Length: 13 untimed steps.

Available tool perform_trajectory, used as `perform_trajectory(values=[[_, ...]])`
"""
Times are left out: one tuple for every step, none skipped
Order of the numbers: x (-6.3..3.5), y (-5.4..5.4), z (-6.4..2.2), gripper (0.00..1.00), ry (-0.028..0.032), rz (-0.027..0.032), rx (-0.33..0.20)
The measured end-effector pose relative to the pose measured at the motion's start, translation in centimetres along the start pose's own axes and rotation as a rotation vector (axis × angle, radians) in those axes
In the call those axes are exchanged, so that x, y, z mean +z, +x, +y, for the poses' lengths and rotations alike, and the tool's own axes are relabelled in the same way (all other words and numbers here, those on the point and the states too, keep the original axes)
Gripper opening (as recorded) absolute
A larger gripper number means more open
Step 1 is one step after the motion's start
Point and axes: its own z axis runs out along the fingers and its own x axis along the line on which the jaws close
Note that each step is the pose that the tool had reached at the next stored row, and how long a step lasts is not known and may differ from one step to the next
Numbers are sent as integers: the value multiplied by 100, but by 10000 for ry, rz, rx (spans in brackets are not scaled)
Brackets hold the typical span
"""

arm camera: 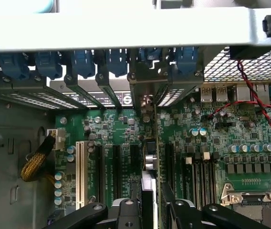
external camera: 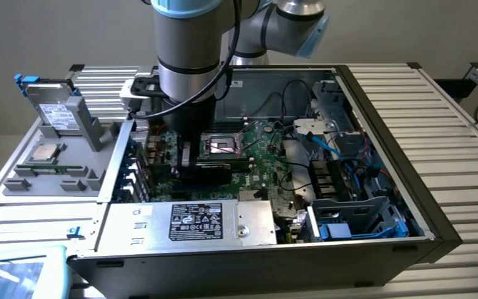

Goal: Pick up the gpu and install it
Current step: 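Insert the gpu into the slot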

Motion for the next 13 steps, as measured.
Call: perform_trajectory(values=[[5,0,0,27,-1,0,1],[15,-1,-1,27,7,-8,-1],[17,-1,-1,27,4,-4,-1],[17,0,0,27,1,-3,-1],[19,0,4,27,0,-1,0],[21,0,6,27,0,0,0],[24,0,7,27,0,1,-1],[25,0,8,27,-1,4,-2],[26,0,8,27,-3,7,-2],[28,0,9,27,-3,9,0],[30,0,10,27,-4,9,1],[30,0,10,27,-4,10,1],[30,0,10,27,-5,10,1]])
